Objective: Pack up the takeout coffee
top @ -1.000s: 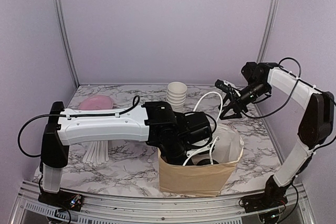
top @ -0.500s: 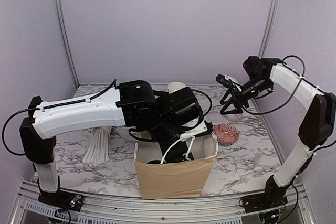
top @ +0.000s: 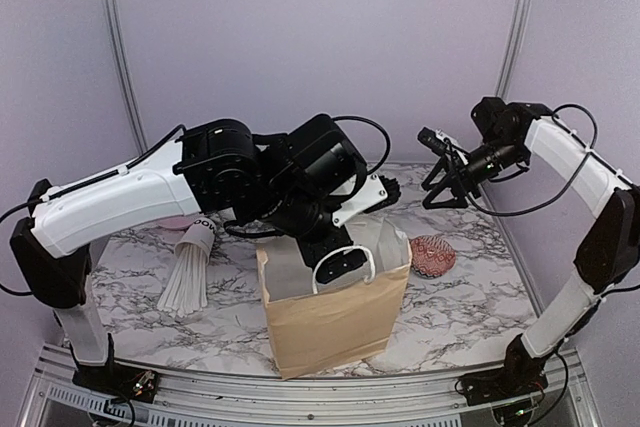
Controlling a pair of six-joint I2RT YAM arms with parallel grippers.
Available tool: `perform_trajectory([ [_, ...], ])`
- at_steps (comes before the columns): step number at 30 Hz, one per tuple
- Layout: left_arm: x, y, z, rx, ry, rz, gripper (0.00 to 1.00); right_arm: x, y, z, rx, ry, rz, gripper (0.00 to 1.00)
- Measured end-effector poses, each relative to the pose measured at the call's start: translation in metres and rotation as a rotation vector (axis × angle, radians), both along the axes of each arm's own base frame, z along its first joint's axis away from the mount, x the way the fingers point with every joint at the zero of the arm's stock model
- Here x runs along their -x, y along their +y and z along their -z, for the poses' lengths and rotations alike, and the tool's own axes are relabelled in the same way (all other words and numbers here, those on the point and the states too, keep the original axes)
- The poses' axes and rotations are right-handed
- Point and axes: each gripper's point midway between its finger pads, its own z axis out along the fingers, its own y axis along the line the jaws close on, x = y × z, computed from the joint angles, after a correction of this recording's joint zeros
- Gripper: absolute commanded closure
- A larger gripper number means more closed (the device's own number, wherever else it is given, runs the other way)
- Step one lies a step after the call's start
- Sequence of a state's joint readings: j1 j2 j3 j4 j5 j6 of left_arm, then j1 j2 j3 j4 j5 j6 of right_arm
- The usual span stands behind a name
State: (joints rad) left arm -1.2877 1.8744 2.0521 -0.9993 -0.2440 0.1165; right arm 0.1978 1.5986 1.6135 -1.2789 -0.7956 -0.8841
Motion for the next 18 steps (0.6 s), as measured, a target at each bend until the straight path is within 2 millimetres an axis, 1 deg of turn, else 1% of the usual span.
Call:
perform_trajectory([
  [2, -0.003, 0.004, -0.014, 0.029, -0.029, -0.011, 0.01, 0.004, 0.003, -0.01, -0.029, -0.01, -0.011, 0.25],
  [6, -0.009, 0.016, -0.048, 0.101, -0.091, -0.051, 0.01, 0.017, 0.013, -0.038, -0.094, -0.06, -0.056, 0.25],
  [8, -0.012, 0.022, -0.063, 0.136, -0.118, -0.073, 0.01, 0.028, 0.023, -0.047, -0.113, -0.084, -0.099, 0.26],
  [11, -0.016, 0.034, -0.09, 0.205, -0.159, -0.118, 0.01, 0.049, 0.046, -0.055, -0.133, -0.099, -0.187, 0.26],
  [12, -0.017, 0.041, -0.101, 0.236, -0.173, -0.138, 0.01, 0.055, 0.053, -0.058, -0.138, -0.102, -0.217, 0.26],
  [14, -0.018, 0.055, -0.116, 0.28, -0.194, -0.176, 0.01, 0.067, 0.067, -0.063, -0.15, -0.112, -0.273, 0.26],
  [16, -0.021, 0.077, -0.134, 0.335, -0.223, -0.247, 0.02, 0.077, 0.08, -0.071, -0.16, -0.134, -0.324, 0.26],
  [18, -0.027, 0.108, -0.15, 0.395, -0.254, -0.345, 0.05, 0.088, 0.093, -0.081, -0.173, -0.159, -0.372, 0.26],
])
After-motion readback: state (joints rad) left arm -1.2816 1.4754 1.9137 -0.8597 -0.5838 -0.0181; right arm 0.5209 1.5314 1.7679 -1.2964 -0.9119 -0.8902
